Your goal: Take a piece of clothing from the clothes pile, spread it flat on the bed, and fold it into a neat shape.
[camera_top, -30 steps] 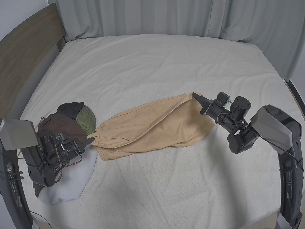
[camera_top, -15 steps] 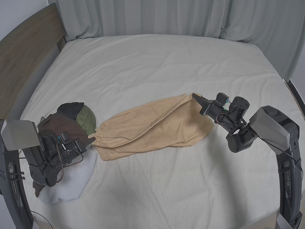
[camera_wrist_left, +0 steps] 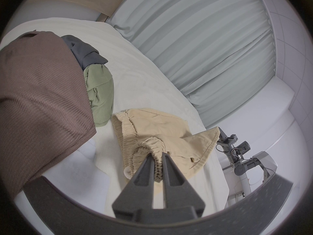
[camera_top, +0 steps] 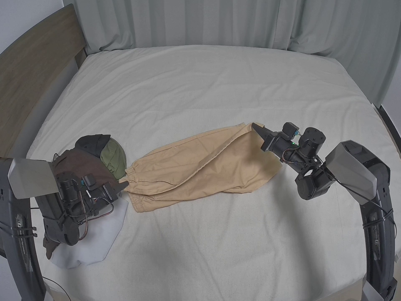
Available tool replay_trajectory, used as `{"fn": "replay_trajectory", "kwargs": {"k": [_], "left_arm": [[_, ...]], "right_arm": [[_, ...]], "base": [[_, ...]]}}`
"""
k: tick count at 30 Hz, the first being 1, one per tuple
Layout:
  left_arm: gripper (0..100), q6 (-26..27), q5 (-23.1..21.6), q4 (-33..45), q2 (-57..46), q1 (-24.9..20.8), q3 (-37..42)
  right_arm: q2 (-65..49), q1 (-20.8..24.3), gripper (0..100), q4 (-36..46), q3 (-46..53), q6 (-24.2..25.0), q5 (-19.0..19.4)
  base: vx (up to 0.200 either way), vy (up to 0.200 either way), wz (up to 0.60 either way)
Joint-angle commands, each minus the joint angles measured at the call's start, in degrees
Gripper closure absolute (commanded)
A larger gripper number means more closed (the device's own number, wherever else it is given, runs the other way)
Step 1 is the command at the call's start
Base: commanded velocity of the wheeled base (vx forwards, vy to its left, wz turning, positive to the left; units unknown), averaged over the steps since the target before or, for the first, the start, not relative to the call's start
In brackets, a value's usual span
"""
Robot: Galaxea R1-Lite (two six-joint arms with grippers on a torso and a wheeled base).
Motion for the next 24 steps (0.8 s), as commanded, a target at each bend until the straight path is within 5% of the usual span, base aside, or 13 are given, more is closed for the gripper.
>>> {"fn": "replay_trajectory", "kwargs": {"k": [1,23,24], "left_arm": [[100,-0.3,0.2,0.0,0.5,0.0,-0.5],[100,-1.4,1.2,0.0,2.6,0.0,-3.7],[0,-1.4,1.2,0.0,2.6,0.0,-3.6]], "right_arm": [[0.5,0.0,100,0.1,-0.7,-0.1,0.0],[2.8,-0.8,100,4.2,-6.6,-1.1,-0.3],[2.8,-0.8,100,4.6,-6.8,-1.2,-0.3]], "base": [[0.000,0.000,0.00],[0.000,0.000,0.00],[0.000,0.000,0.00]]}}
